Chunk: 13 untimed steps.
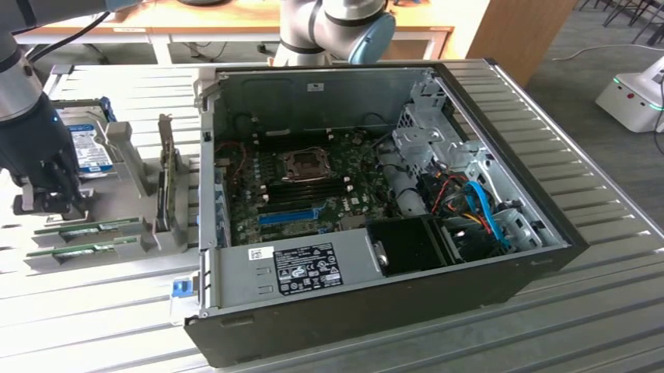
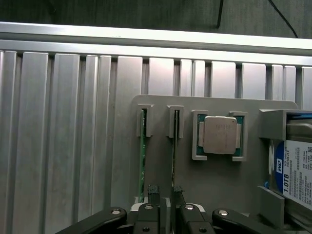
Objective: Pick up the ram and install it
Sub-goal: 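Pick up the ram and move it above insertion slot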
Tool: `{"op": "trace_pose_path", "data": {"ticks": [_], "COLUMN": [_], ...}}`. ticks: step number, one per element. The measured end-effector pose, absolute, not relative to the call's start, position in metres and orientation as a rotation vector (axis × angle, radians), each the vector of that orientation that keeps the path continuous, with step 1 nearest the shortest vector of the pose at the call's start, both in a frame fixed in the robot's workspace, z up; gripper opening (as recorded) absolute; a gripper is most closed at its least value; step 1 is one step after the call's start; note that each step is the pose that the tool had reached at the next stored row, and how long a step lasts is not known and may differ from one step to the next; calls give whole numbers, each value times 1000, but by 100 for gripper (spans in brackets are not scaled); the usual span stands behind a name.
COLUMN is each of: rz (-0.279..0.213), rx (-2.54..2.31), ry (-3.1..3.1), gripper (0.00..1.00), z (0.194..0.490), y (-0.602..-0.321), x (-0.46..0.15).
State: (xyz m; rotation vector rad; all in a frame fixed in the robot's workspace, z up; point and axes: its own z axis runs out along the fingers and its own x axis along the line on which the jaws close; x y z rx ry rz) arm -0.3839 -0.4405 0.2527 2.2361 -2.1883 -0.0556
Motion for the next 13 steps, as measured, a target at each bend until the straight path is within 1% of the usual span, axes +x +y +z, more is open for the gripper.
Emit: {"op": "trace_pose_path", "data": {"ticks": [13], "rz": [-56], "rx": [2236], "ry": [-2188], "gripper": [24], "z": [253], "y": [-453], "x": [-384]}}
